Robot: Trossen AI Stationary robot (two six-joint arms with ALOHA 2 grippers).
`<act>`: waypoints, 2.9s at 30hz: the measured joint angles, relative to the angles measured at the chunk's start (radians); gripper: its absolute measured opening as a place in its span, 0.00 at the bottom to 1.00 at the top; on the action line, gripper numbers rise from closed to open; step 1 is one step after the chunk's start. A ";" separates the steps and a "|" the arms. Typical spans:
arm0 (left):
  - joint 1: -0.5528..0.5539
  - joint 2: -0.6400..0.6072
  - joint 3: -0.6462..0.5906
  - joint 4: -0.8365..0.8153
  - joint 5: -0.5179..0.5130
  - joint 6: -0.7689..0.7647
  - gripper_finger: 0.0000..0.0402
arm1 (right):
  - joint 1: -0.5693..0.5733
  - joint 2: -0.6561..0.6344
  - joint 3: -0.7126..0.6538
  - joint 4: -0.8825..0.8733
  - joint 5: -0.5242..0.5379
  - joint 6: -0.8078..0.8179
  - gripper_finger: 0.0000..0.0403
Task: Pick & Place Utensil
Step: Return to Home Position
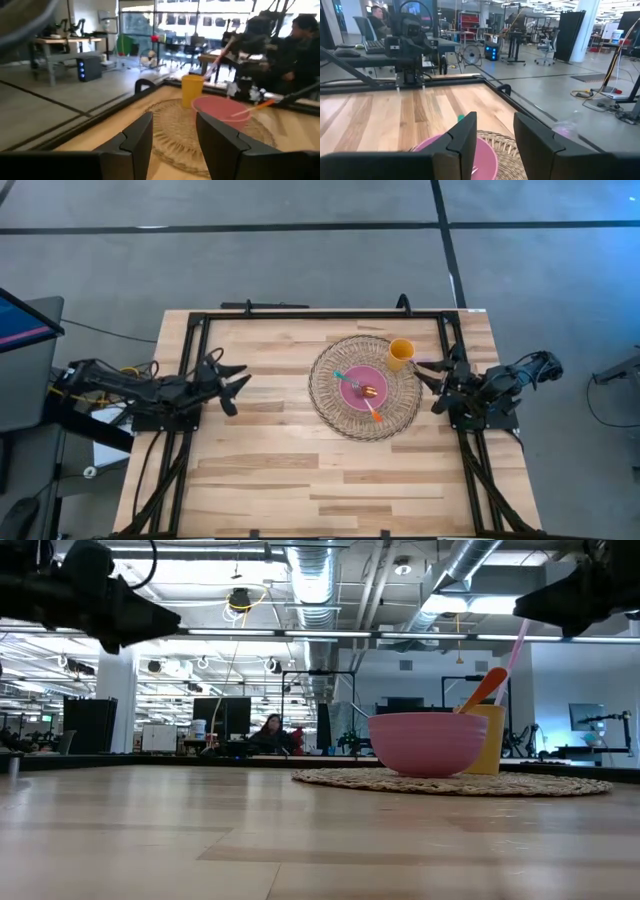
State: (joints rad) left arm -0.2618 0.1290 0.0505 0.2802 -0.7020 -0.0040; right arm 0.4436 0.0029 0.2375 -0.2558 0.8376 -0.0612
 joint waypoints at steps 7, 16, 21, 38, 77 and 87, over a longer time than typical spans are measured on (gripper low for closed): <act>-0.067 -0.131 0.087 -0.302 0.072 -0.023 0.38 | 0.001 0.000 0.000 0.016 -0.002 0.010 0.31; -0.062 -0.129 0.049 -0.324 0.128 -0.030 0.38 | 0.001 0.000 0.000 0.023 -0.020 0.010 0.31; -0.062 -0.129 0.014 -0.317 0.131 -0.031 0.38 | 0.001 0.000 0.000 0.024 -0.158 0.018 0.31; -0.062 -0.129 -0.015 -0.205 0.158 -0.006 0.38 | 0.001 0.000 -0.222 0.309 -0.187 0.016 0.31; -0.062 -0.127 -0.015 -0.192 0.269 0.075 0.38 | 0.001 0.003 -0.222 0.304 -0.314 -0.017 0.31; -0.062 -0.127 -0.015 -0.189 0.270 0.075 0.38 | 0.001 0.003 -0.222 0.304 -0.314 -0.017 0.31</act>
State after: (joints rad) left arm -0.3238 0.0021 0.0357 0.0914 -0.4324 0.0711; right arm 0.4442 0.0063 0.0158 0.0483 0.5240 -0.0784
